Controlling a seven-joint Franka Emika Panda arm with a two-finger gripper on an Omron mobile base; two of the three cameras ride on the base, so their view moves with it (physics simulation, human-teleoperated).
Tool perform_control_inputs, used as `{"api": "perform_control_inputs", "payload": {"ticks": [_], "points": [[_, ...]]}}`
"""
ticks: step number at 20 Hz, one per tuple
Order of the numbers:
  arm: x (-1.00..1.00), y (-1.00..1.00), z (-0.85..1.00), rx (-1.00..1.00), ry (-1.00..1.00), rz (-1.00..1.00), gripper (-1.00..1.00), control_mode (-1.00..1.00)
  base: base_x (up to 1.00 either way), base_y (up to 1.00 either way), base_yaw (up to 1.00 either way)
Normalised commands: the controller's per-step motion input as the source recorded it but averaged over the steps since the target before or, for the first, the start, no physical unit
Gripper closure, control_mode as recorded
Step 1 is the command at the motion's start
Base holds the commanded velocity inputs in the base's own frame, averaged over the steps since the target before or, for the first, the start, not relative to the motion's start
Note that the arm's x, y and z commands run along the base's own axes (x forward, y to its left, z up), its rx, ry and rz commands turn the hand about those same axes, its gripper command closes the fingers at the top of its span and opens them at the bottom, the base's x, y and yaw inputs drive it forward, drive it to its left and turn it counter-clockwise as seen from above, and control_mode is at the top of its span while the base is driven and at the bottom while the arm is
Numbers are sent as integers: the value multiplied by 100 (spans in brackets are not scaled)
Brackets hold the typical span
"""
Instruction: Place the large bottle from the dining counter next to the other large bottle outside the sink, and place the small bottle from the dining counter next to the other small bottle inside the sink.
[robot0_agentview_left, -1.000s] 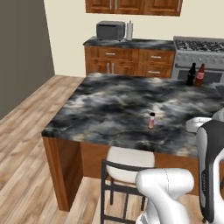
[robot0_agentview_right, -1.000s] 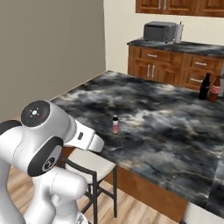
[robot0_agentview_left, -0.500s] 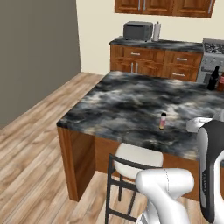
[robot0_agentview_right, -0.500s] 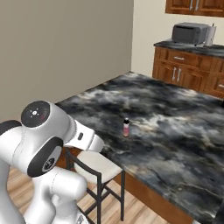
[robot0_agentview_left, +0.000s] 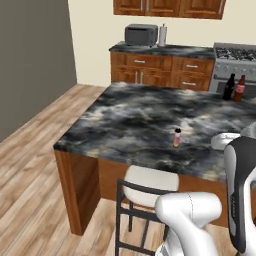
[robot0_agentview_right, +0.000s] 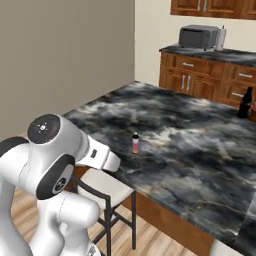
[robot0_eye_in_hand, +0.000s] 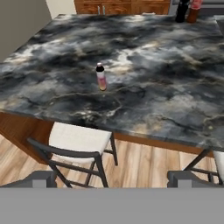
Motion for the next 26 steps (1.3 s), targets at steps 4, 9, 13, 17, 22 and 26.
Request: {"api": "perform_control_inputs", "payload": {"ticks": [4, 9, 13, 17, 22, 26], "points": [[0, 0, 0, 0, 0, 0, -100, 100, 48, 62, -20], [0, 0, 0, 0, 0, 0, -100, 100, 66, 49, -11], [0, 0, 0, 0, 0, 0, -100, 100, 58, 35, -4], [0, 0, 0, 0, 0, 0, -100, 100, 49, 29, -1], [30, 15, 7, -3, 13, 0, -100, -100, 0, 0, 0], [24, 5, 22, -3, 8, 0, -100, -100, 0, 0, 0]]}}
